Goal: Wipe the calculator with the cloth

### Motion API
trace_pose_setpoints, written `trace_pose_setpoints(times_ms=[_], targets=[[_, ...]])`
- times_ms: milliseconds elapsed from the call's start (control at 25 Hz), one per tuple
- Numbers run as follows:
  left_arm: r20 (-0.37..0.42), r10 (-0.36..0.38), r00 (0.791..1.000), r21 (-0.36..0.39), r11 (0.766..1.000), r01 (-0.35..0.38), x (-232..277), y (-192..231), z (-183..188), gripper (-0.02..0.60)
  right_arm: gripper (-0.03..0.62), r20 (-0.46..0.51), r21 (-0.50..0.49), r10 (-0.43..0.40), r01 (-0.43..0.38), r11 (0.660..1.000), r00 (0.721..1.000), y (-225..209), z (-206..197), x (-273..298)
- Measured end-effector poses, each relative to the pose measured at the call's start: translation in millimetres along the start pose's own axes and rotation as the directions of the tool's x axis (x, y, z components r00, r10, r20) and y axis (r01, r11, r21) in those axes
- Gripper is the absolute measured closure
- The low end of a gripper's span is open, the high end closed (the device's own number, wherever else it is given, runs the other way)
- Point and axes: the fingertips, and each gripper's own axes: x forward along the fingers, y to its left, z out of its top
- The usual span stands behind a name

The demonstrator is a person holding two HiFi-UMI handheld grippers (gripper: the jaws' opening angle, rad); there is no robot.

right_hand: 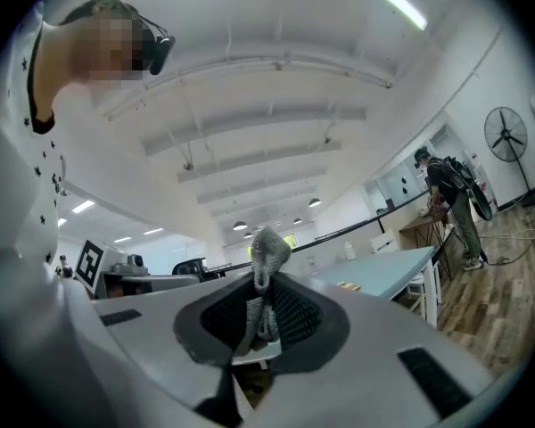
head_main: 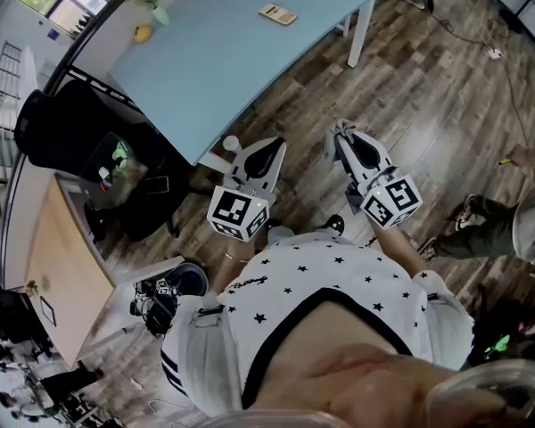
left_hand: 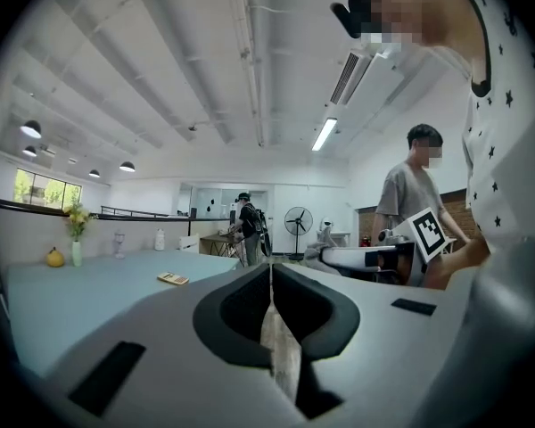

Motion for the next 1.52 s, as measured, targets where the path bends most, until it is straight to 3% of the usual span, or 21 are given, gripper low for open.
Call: trace_pose_setpoints(times_ms=[800, 1200, 1520], targets=[[0.0, 0.082, 0.997, 0.006, 0.997, -0.082, 27, -36, -3, 0.551, 0.548, 0.028, 0.028, 0.102, -0.103, 0.994, 0.994, -35, 14, -27], [-0.016, -0.015, 1.0, 0.011, 1.0, 0.015, 62, -45, -7, 0.551, 0.548, 0.048, 0.036, -0.013, 0.012, 0.999, 0.999, -67, 16, -48], [0.016, -0.161, 0.987, 0.016, 0.987, 0.161, 134, -46, 3, 0.551, 0.546, 0.074, 0.007, -0.14, 0.14, 0.99, 0.987, -119, 35, -57]])
